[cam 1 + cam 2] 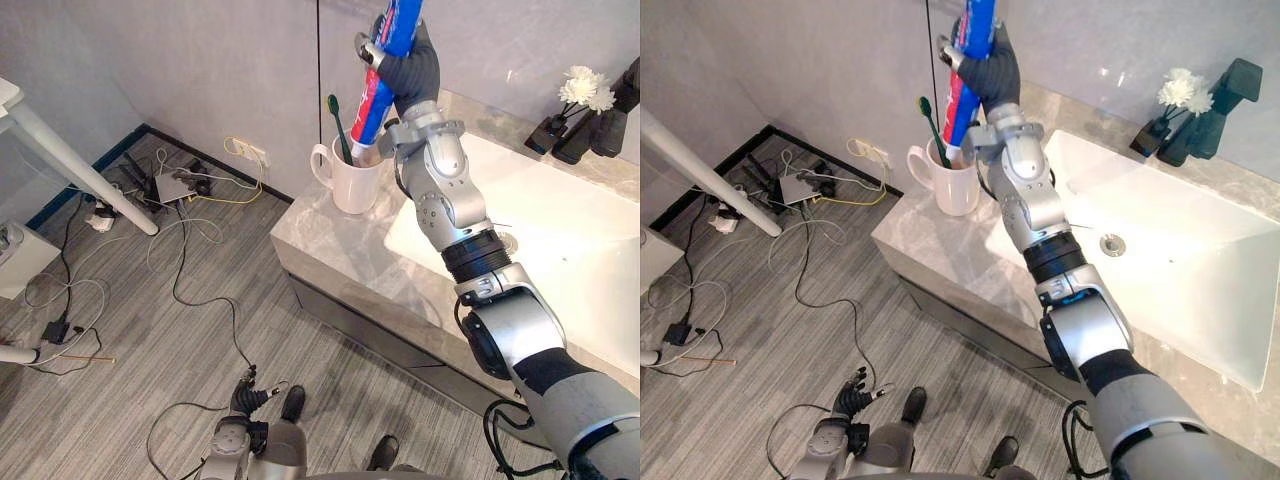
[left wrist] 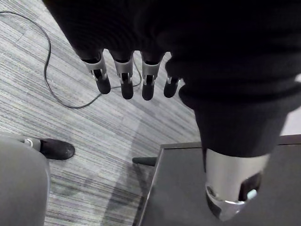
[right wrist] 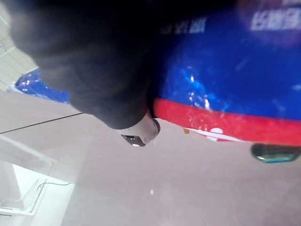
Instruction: Organize washtable
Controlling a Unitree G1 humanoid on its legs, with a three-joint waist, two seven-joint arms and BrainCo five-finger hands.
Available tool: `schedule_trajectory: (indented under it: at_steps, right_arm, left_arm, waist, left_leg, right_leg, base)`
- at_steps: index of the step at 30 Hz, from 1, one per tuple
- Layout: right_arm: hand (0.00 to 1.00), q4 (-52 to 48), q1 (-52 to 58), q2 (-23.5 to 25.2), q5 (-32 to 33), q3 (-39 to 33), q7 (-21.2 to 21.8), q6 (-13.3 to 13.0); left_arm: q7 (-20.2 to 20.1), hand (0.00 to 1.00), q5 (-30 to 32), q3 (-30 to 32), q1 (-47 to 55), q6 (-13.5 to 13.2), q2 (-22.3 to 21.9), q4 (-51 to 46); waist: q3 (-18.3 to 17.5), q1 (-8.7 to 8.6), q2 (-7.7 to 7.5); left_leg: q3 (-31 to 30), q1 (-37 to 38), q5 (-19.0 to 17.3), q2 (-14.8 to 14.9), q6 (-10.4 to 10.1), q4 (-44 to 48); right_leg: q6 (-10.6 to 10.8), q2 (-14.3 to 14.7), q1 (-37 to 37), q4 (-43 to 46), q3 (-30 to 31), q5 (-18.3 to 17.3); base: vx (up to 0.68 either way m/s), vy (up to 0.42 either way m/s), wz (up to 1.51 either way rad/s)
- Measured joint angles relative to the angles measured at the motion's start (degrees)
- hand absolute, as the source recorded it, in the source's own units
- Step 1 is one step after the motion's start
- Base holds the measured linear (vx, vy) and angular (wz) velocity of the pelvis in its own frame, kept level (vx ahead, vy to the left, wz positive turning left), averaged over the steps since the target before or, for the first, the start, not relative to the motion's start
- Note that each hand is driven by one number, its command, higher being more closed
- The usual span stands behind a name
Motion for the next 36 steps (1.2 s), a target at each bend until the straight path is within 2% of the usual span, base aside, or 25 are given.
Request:
schedule_trajectory:
  at_steps: [14, 15, 36]
  right_arm:
    - [1.00, 0.0, 0.1, 0.0, -0.3, 0.0, 0.0, 0.0]
    - [0.00, 0.0, 0.1, 0.0, -0.5, 0.0, 0.0, 0.0]
    - [0.00, -0.2, 0.7, 0.2, -1.9, -0.1, -0.2, 0.0]
  left_arm:
    - [0.0, 0.00, -0.2, 0.0, -0.6, 0.0, 0.1, 0.0]
    - [0.0, 0.00, -0.2, 0.0, -0.6, 0.0, 0.1, 0.0]
    - [0.1, 0.00, -0.6, 0.0, -0.6, 0.1, 0.1, 0.0]
  waist:
    - [1.0, -0.01, -0.35]
    - [1.0, -0.01, -0.35]
    - [1.0, -0.05, -0.31]
  left_leg:
    - [0.0, -0.6, 0.0, -0.1, 0.0, 0.0]
    - [0.0, -0.6, 0.0, -0.1, 0.0, 0.0]
    - [0.2, -0.4, 0.0, 0.0, 0.0, 0.1]
  right_leg:
    - [0.3, -0.2, -1.1, 1.4, 0.0, -0.7]
    - [0.3, -0.2, -1.1, 1.4, 0.0, -0.7]
    - [0.1, -0.3, -1.0, 1.5, 0.4, -0.8]
  base:
    - [0.00, 0.000, 0.00]
    - [0.00, 0.000, 0.00]
    - [0.00, 0.000, 0.00]
